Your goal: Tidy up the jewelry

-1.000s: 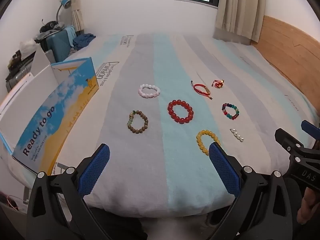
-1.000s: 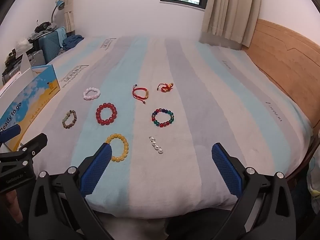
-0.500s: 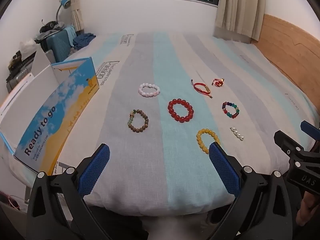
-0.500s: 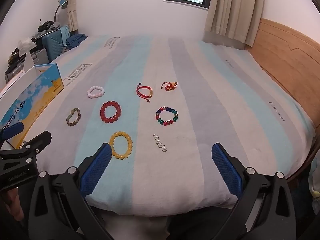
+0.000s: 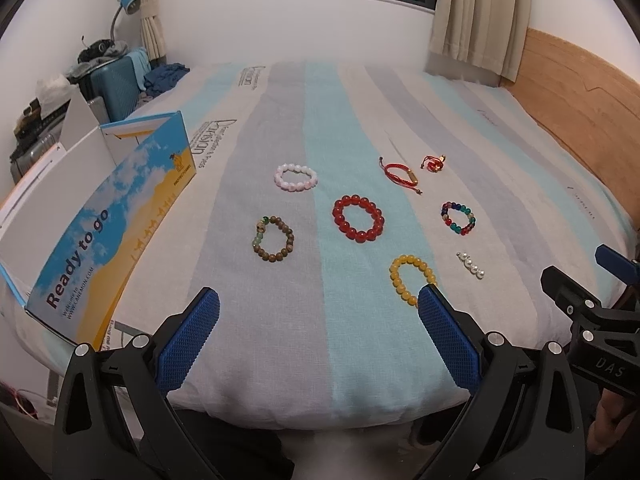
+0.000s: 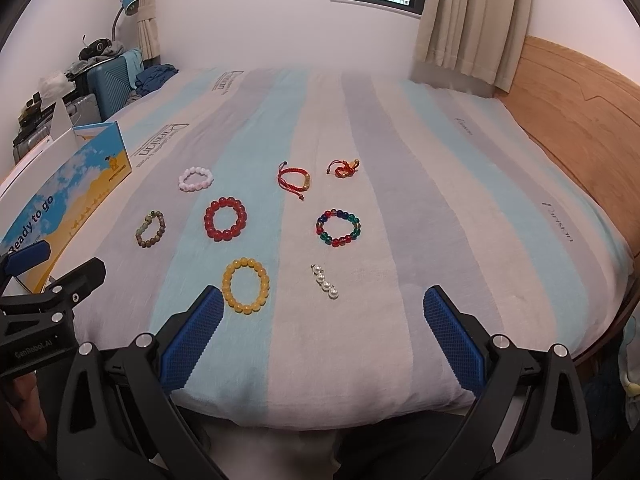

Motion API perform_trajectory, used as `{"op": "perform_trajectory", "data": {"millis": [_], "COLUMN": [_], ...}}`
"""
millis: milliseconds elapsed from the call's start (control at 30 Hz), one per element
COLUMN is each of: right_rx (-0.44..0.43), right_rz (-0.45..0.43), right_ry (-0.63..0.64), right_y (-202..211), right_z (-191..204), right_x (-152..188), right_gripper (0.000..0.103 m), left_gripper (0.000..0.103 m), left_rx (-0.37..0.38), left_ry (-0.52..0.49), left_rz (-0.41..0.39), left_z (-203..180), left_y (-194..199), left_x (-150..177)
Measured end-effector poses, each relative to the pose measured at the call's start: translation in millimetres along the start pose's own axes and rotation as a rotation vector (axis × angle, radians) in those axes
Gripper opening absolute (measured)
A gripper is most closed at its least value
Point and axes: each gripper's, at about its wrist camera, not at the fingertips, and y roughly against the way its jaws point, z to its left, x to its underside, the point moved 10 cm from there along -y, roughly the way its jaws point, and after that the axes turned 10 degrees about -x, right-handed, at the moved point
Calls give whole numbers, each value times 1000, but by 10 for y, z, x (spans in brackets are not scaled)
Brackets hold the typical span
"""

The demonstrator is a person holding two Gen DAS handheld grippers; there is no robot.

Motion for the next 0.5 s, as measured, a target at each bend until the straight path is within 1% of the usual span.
{"op": "perform_trajectory", "data": {"millis": [500], "right_rx": [-3], "right_rz": [2], "right_ry": [-1], "right_y": [2], "right_z": [13], "right_x": [15], "right_gripper": [96], "left_gripper": [97], "left_rx": [8], "left_ry": [-2], "left_rz": [5], "left_z": [-28], "left_y": [19], "left_x": [3]}}
